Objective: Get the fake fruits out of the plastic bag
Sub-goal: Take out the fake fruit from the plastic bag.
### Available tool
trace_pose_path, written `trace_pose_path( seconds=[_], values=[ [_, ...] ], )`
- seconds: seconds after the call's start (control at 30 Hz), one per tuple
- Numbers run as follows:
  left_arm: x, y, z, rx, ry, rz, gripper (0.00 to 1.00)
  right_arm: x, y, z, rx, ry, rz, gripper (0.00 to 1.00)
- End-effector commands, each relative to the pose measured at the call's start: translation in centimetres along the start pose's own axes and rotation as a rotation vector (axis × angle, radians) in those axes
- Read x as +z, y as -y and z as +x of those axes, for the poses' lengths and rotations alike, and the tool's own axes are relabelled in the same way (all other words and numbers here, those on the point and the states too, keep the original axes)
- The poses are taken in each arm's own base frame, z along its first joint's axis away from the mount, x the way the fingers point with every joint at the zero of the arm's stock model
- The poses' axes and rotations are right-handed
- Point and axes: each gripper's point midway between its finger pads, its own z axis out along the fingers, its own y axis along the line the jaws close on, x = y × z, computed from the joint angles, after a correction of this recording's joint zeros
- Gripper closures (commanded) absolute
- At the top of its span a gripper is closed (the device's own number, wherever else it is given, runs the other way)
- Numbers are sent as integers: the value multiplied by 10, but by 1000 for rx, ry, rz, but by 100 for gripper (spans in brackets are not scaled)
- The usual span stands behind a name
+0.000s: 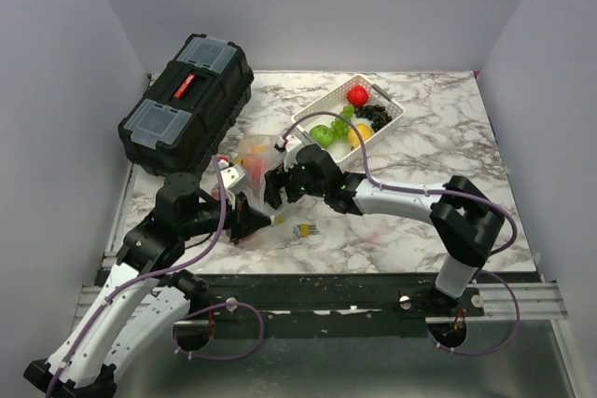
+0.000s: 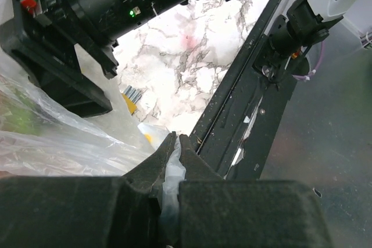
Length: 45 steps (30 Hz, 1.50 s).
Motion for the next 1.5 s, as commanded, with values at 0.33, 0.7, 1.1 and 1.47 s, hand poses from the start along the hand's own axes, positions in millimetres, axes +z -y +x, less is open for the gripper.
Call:
trace_pose_path(
  seconds=[0.33, 0.7, 1.1, 1.47],
  values=[
    [-1, 5, 5, 13, 25, 37, 100, 32, 23, 67, -110, -178, 103, 8],
    [7, -9, 10, 21, 24, -8, 100, 34, 14, 34, -33, -99, 142, 27],
    [-5, -43, 1, 34, 84, -234, 100, -24, -2, -32, 149, 325, 37, 60],
    [-25, -51, -12, 54, 186, -343, 100, -65, -35, -48, 193, 395, -140, 63]
  ],
)
